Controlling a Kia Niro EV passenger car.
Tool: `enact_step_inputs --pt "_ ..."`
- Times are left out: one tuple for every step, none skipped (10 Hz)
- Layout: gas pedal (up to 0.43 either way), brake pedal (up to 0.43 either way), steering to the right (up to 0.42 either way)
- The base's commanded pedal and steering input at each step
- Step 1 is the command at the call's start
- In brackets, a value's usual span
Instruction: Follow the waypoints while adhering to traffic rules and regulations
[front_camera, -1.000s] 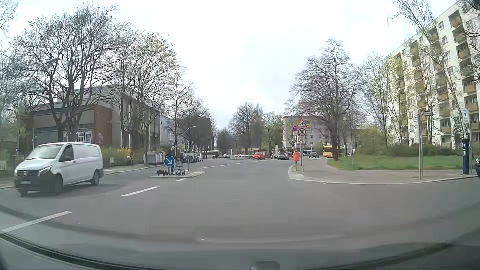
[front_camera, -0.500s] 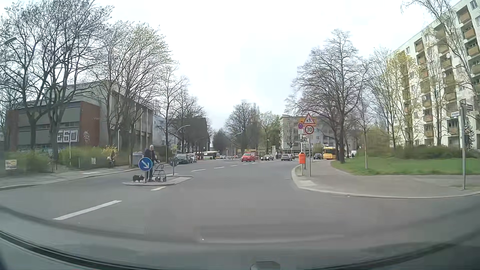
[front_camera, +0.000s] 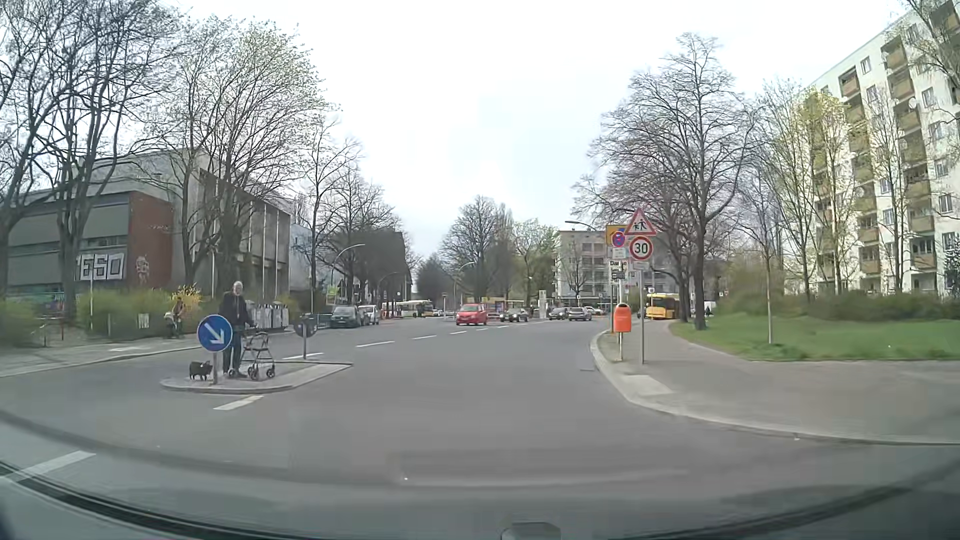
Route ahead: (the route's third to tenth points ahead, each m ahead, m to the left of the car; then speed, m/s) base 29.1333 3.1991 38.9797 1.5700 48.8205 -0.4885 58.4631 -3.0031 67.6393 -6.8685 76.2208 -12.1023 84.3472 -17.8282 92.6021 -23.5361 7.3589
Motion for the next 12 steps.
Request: enact_step_inputs --pt "0.059 0.0 0.014" --pt "0.059 0.0 0.014" --pt "0.059 0.0 0.014" --pt "0.059 0.0 0.015" --pt "0.059 0.0 0.015" --pt "0.059 0.0 0.016" --pt "0.059 0.0 0.017" --pt "0.059 0.0 0.017" --pt "0.059 0.0 0.017" --pt "0.059 0.0 0.017" --pt "0.059 0.0 0.017" --pt "0.059 0.0 0.018"
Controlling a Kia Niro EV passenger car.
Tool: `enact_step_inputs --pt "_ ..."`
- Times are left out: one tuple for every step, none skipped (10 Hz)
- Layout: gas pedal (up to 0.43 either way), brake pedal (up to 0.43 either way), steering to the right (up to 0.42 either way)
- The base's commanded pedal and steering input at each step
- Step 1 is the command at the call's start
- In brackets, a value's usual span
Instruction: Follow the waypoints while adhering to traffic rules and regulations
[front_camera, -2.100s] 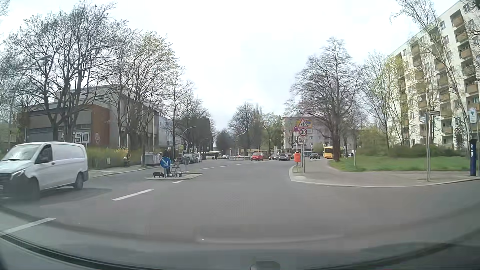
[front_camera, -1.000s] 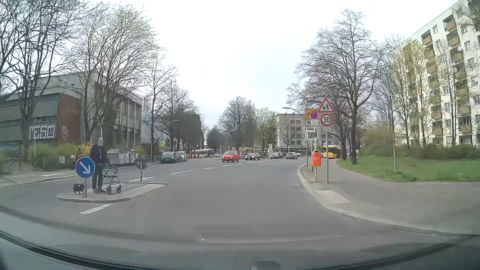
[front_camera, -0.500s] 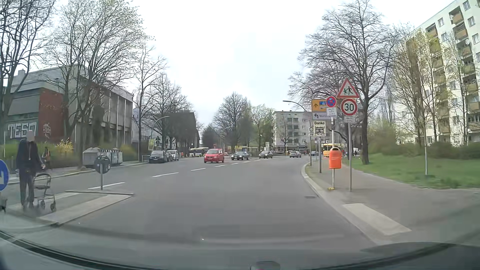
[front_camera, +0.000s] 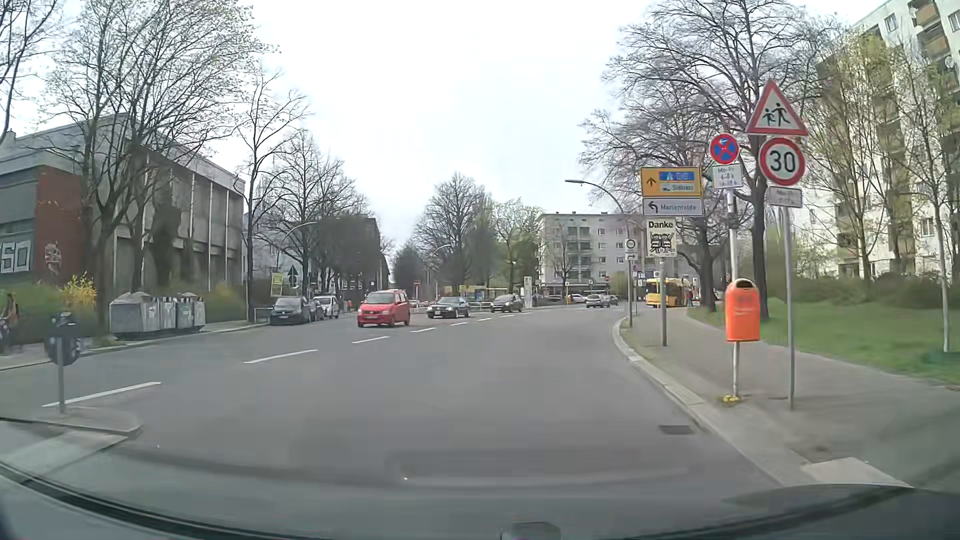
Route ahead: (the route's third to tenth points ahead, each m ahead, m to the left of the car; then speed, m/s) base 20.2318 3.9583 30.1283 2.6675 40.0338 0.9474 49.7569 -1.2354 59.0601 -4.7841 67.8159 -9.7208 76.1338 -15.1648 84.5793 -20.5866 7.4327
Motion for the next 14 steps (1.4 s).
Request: enact_step_inputs --pt "0.059 0.0 0.019" --pt "0.059 0.0 0.021" --pt "0.059 0.0 0.023" --pt "0.059 0.0 0.024" --pt "0.059 0.0 0.024" --pt "0.059 0.0 0.024" --pt "0.059 0.0 0.024" --pt "0.059 0.0 0.024" --pt "0.059 0.0 0.026" --pt "0.059 0.0 0.026" --pt "0.059 0.0 0.028" --pt "0.059 0.0 0.029" --pt "0.059 0.0 0.03" --pt "0.059 0.0 0.031"
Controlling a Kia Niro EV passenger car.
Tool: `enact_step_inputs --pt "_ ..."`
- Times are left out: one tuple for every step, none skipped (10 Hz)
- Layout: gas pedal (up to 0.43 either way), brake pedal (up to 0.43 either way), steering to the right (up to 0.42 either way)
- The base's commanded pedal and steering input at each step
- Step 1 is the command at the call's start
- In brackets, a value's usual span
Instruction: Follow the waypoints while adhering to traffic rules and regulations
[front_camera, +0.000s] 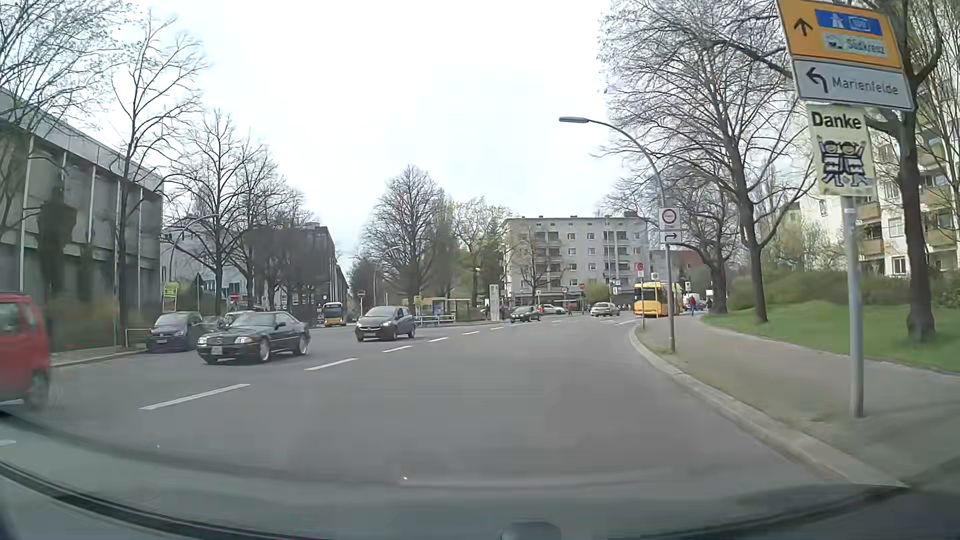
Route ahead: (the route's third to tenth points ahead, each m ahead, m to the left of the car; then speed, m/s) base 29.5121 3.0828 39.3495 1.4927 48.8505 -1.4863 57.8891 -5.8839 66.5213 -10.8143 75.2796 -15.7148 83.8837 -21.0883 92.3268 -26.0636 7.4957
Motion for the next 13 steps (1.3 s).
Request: enact_step_inputs --pt "0.059 0.0 0.031" --pt "0.059 0.0 0.032" --pt "0.067 0.0 0.032" --pt "0.098 0.0 0.031" --pt "0.11 0.0 0.031" --pt "0.11 0.0 0.031" --pt "0.11 0.0 0.031" --pt "0.11 0.0 0.031" --pt "0.11 0.0 0.031" --pt "0.11 0.0 0.031" --pt "0.11 0.0 0.031" --pt "0.11 0.0 0.031" --pt "0.11 0.0 0.031"
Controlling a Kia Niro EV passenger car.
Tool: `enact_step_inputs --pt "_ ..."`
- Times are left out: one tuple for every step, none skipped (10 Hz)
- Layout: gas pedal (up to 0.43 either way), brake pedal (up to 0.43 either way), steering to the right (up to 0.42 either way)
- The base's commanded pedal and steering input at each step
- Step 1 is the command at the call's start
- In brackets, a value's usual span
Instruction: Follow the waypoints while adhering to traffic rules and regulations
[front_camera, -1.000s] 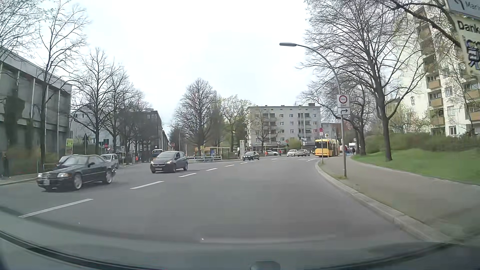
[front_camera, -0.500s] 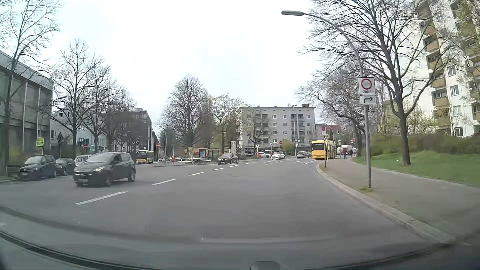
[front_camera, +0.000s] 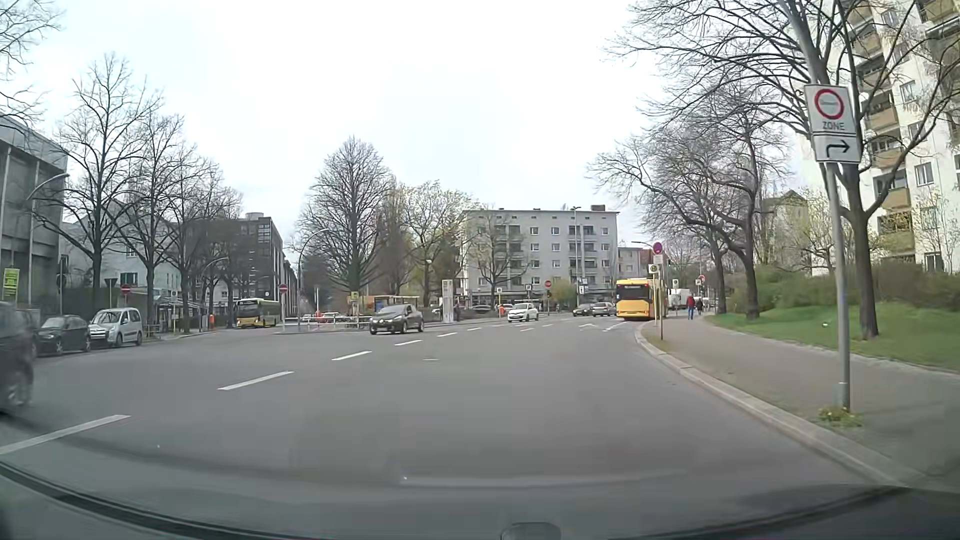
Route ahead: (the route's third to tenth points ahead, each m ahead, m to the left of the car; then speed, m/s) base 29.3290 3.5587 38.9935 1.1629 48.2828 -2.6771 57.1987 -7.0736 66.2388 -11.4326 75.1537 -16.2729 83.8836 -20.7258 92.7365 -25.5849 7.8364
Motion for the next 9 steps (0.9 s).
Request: enact_step_inputs --pt "0.11 0.0 0.03" --pt "0.11 0.0 0.03" --pt "0.11 0.0 0.03" --pt "0.11 0.0 0.03" --pt "0.098 0.0 0.029" --pt "0.087 0.0 0.029" --pt "0.087 0.0 0.029" --pt "0.087 0.0 0.029" --pt "0.087 0.0 0.028"
